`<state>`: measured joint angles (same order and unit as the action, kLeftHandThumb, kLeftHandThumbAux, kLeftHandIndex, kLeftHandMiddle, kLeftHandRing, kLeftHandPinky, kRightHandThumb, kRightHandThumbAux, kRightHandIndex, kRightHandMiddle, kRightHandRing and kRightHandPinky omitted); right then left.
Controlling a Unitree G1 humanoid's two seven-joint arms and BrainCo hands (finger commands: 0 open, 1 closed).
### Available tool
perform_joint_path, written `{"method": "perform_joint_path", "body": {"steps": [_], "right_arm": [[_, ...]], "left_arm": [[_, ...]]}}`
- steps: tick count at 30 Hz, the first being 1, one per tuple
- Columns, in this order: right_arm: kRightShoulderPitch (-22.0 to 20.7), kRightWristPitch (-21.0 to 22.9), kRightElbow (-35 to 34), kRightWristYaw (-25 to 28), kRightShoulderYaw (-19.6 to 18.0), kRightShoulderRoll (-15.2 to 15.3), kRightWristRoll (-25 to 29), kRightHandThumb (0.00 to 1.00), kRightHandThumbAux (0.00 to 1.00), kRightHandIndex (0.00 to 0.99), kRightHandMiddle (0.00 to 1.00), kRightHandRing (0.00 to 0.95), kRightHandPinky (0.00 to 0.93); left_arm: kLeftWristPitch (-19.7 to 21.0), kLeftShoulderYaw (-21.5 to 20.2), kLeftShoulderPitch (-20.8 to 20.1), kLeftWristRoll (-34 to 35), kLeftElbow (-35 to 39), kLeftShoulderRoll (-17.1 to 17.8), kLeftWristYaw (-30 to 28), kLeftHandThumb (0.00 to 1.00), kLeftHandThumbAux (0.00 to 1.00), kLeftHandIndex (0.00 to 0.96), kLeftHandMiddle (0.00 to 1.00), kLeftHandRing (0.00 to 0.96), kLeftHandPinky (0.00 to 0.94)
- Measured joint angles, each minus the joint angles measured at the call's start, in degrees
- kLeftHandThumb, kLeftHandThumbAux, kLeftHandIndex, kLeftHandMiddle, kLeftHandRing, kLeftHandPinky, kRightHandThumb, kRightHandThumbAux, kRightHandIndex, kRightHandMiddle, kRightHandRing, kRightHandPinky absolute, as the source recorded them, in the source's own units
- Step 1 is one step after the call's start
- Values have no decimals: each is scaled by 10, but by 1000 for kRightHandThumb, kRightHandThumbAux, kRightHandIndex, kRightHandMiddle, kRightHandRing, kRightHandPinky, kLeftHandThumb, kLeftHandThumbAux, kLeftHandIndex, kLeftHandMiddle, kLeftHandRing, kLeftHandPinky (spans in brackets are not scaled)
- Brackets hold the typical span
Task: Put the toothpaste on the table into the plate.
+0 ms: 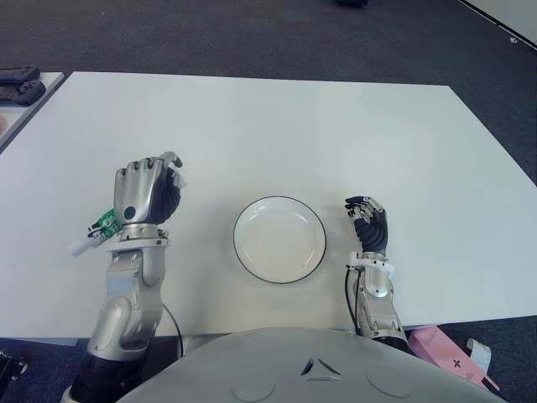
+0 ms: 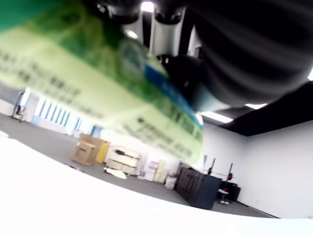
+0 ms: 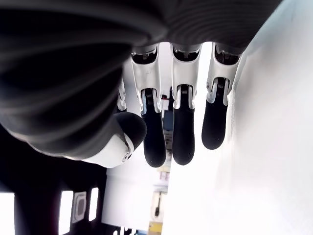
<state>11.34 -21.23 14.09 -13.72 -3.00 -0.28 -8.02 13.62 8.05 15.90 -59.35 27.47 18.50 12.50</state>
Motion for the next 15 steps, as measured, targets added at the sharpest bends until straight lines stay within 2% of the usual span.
{"method": "perform_joint_path", "body": {"steps": [7, 15], "right_arm": [[-1, 0, 1, 0, 0, 0, 0, 725, 733, 421, 434, 410, 410], [-2, 0, 1, 0, 0, -3, 0, 724, 733, 421, 433, 416, 419]], "left_arm": [[-31, 26, -42, -4, 12, -2, -14, 718, 708, 440, 883, 885, 880], [-82, 57, -69, -1, 12, -1, -32, 726, 705, 441, 884, 885, 871]]}}
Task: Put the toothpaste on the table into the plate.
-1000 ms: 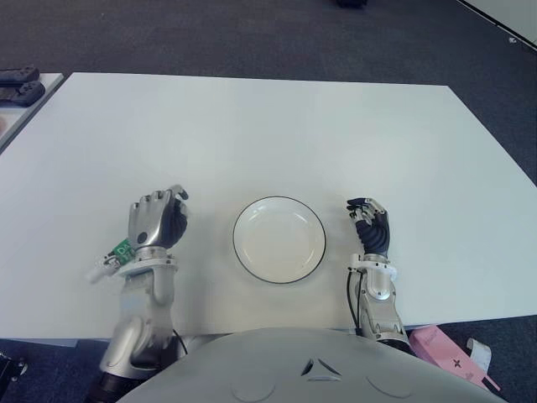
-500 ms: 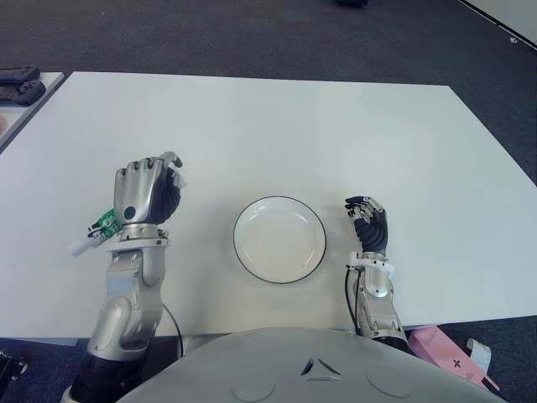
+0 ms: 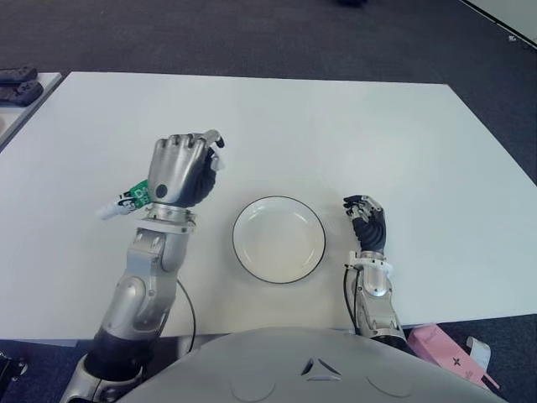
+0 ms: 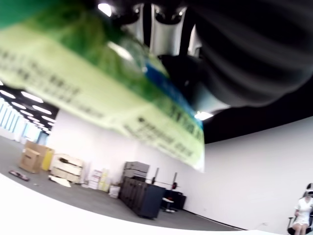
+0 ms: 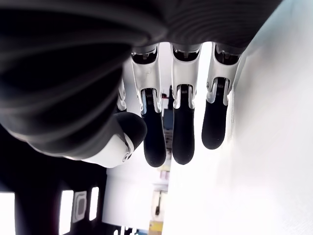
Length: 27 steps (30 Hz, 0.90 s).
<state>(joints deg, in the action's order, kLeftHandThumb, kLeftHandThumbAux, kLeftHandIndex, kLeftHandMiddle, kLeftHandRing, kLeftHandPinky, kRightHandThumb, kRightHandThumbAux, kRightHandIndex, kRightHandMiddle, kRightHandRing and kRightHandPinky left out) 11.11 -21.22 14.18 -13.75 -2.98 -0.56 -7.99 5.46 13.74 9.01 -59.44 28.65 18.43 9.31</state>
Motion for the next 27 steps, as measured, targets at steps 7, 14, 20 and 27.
{"method": "perform_joint_path", "body": {"steps": [7, 14, 20, 27], "right_arm": [[-1, 0, 2, -2, -1, -2, 0, 725, 733, 421, 435, 421, 417], [-3, -2, 4, -2, -1, -2, 0, 724, 733, 420, 435, 417, 408], [-2, -2, 4, -2, -2, -2, 2, 723, 733, 420, 434, 415, 408], [-2, -2, 3, -2, -4, -4, 4, 723, 732, 421, 439, 420, 409]], "left_arm": [[-31, 33, -17, 24, -1, -2, -60, 729, 705, 441, 877, 884, 875], [-49, 55, -33, 78, 0, -3, -141, 728, 704, 441, 864, 866, 865], [-73, 74, -59, 101, -22, 0, -174, 726, 703, 441, 864, 869, 881], [-129, 104, -97, 90, -57, 25, -191, 724, 706, 440, 869, 883, 889]]}}
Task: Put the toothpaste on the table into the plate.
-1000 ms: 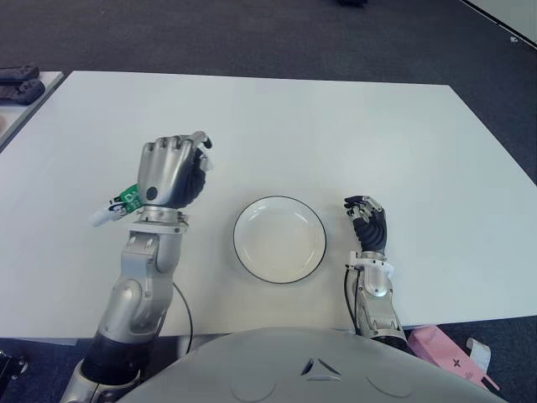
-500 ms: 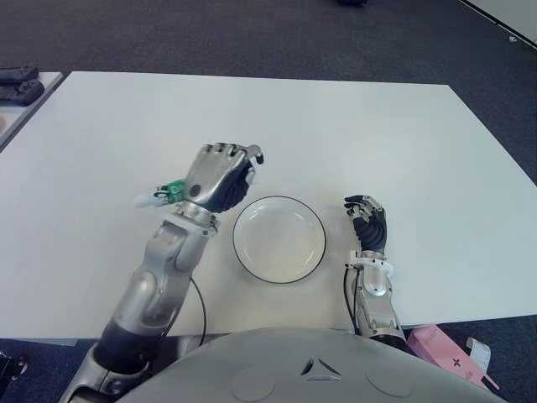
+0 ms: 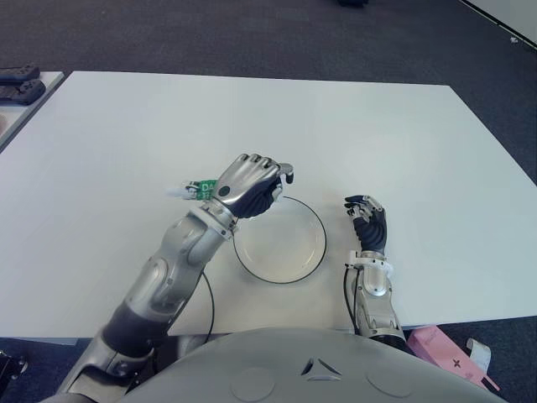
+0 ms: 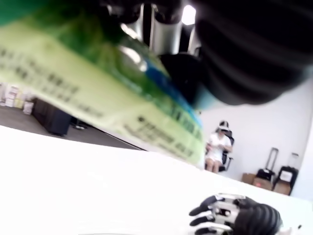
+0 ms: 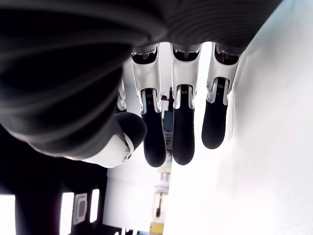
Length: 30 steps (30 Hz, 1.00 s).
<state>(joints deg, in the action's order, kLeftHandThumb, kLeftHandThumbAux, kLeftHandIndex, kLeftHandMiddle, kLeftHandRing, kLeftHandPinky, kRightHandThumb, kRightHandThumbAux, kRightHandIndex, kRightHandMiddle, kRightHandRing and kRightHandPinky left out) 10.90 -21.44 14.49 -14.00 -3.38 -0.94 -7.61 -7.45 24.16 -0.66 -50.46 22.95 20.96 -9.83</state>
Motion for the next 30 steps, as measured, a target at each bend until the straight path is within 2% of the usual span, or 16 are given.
{"method": "perform_joint_path", "body": {"steps": [10, 18, 30], "right_arm": [[5, 6, -8, 0, -3, -3, 2, 720, 732, 423, 428, 429, 415], [10, 11, -15, 0, -6, -5, 8, 720, 731, 424, 427, 429, 419], [18, 11, -22, 0, -7, -5, 10, 721, 731, 424, 433, 429, 416]], "left_arm": [[-43, 42, -15, -28, -31, 19, -25, 715, 712, 438, 859, 880, 875], [-58, 84, 5, -26, -109, -3, -6, 715, 712, 439, 843, 859, 847], [-62, 87, 24, 4, -122, -21, 4, 715, 712, 439, 823, 838, 832]]}}
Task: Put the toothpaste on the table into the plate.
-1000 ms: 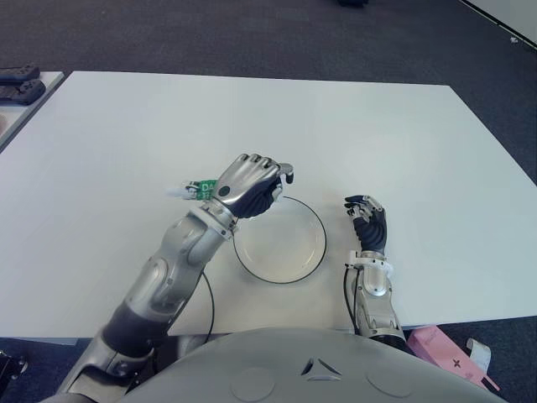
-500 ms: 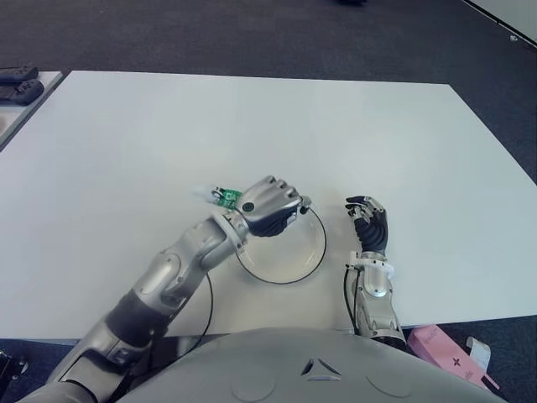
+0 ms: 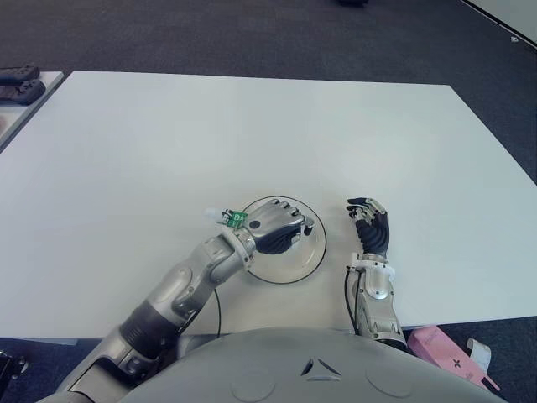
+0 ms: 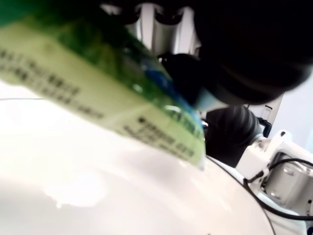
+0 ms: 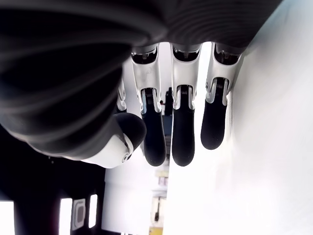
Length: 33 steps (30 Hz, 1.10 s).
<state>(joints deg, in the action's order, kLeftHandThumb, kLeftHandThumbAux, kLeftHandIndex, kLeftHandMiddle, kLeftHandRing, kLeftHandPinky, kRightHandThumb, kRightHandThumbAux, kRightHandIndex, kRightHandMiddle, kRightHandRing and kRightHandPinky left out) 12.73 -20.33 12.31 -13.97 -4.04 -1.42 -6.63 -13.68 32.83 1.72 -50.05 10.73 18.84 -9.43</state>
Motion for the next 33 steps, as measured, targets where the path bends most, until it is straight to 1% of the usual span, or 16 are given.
{"method": "perform_joint_path", "body": {"steps": [7, 9, 10, 12, 13, 14, 15, 16, 18, 19, 20, 24, 27, 28, 30, 33], "right_arm": [[4, 2, -6, 0, 0, -1, 0, 720, 731, 424, 425, 424, 413], [5, 4, -7, 0, 0, -1, 0, 720, 732, 424, 424, 423, 412], [5, 5, -8, 0, 0, -1, 0, 720, 732, 424, 423, 423, 411], [5, 6, -8, 1, 0, -1, 1, 720, 732, 424, 422, 422, 410], [6, 6, -8, 1, 0, -1, 1, 720, 732, 424, 421, 421, 408], [6, 6, -8, 1, 0, -1, 1, 720, 732, 424, 421, 421, 408], [6, 6, -8, 2, 0, -1, 1, 720, 732, 424, 421, 421, 407], [6, 6, -8, 3, 0, -1, 2, 720, 732, 424, 420, 421, 407], [6, 6, -8, 4, 0, -1, 2, 720, 732, 424, 420, 420, 407], [6, 6, -8, 5, 0, -1, 2, 720, 732, 424, 420, 419, 407], [6, 6, -8, 5, 0, -1, 2, 720, 732, 424, 420, 419, 407], [6, 6, -8, 6, 0, -1, 2, 720, 732, 424, 421, 419, 409], [6, 6, -8, 6, 0, 0, 2, 719, 732, 424, 420, 419, 412], [6, 6, -8, 6, 0, 0, 2, 719, 732, 424, 420, 418, 412], [6, 6, -8, 6, 0, 0, 2, 720, 732, 424, 419, 417, 409], [6, 5, -8, 6, 0, 0, 2, 720, 732, 424, 419, 416, 407]], "left_arm": [[0, -2, 21, 16, -6, -13, 21, 711, 704, 435, 770, 776, 755], [0, -2, 27, 25, -6, -15, 21, 710, 703, 433, 740, 752, 725], [-1, -3, 30, 31, -6, -16, 21, 708, 703, 430, 703, 725, 686], [-1, -4, 33, 41, -6, -16, 21, 707, 702, 428, 670, 701, 652], [-1, -5, 34, 45, -6, -16, 21, 704, 703, 423, 635, 669, 623], [-2, -6, 34, 48, -5, -16, 21, 651, 676, 320, 518, 578, 562], [-4, -7, 35, 53, -5, -16, 21, 615, 660, 252, 442, 518, 523], [-8, -8, 35, 57, -5, -15, 21, 602, 654, 228, 415, 497, 509], [-14, -8, 36, 63, -6, -14, 21, 559, 643, 127, 297, 386, 434], [-18, -8, 36, 63, -6, -14, 23, 552, 642, 110, 278, 369, 421], [-22, -9, 36, 63, -6, -14, 26, 530, 639, 70, 228, 324, 386], [-43, -9, 36, 64, -8, -14, 37, 476, 632, 18, 138, 240, 314], [-55, -9, 36, 65, -11, -13, 42, 406, 620, 5, 72, 157, 222], [-59, -9, 36, 66, -12, -12, 44, 368, 613, 3, 46, 120, 180], [-66, -10, 36, 66, -13, -9, 47, 305, 594, 1, 18, 62, 111], [-75, -12, 36, 66, -13, -5, 51, 246, 567, 0, 7, 25, 49]]}}
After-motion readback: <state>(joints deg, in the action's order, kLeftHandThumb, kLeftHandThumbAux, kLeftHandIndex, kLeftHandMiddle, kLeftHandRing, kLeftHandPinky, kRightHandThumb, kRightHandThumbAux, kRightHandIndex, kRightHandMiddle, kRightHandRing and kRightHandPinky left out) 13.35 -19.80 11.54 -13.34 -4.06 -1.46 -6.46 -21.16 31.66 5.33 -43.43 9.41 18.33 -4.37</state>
